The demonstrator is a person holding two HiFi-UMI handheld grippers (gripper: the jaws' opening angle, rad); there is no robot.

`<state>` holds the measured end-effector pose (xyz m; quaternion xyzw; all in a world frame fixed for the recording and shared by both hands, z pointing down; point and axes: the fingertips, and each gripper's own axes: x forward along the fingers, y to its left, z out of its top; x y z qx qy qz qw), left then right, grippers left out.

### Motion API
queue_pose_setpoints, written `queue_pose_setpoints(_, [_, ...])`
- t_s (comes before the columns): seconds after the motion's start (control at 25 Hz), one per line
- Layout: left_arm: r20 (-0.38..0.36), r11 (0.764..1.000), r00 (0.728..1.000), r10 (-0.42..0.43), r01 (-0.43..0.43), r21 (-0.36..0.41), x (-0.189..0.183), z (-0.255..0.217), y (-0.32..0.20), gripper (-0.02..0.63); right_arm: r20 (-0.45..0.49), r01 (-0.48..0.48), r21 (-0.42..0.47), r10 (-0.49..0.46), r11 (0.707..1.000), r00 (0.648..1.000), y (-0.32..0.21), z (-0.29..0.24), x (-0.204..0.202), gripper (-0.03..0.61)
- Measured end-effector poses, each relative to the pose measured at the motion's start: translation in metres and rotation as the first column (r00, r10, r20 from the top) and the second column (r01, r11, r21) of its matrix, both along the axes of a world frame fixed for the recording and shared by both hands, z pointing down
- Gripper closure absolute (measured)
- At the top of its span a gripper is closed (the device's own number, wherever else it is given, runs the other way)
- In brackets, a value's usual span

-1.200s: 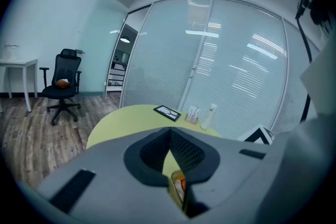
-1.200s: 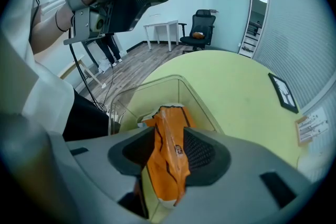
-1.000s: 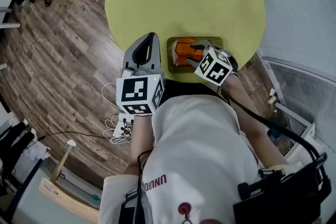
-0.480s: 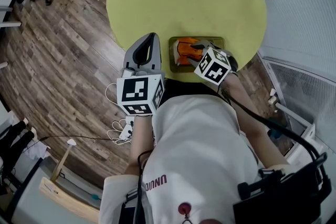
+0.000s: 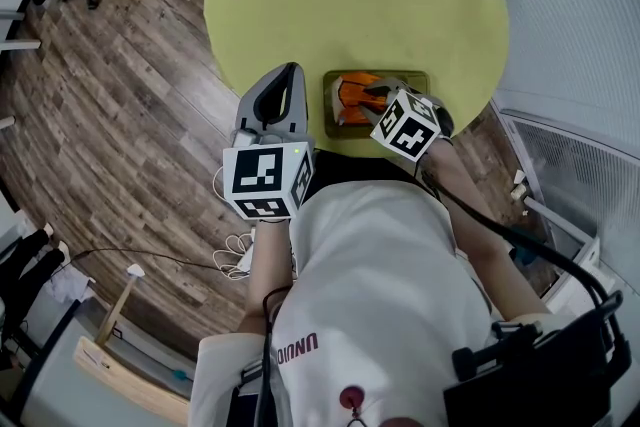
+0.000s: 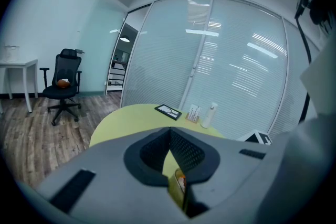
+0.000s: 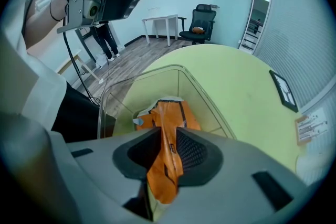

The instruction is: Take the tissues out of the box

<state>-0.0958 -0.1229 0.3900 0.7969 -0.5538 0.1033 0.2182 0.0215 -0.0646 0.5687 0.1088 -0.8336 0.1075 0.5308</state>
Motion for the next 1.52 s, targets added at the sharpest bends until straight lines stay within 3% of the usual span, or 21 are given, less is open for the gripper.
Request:
queue_pose_setpoints(0.8, [0.011,1.000,1.000,-0.020,0.020,-0.002,-0.004,0.000,0.000,0.600,0.016,0.006,0.021,-0.007,1.000,1.000,0.002,-0.002,0.002,0.546])
queue_pose_setpoints(1.52, [0.008,1.000,1.000,-0.020,0.020,0.003,-0.002,0.000,0.000,0.600,0.026,0.038,0.082,-0.040,0.996,0.999,0.000,-0.013,0.003,0.554])
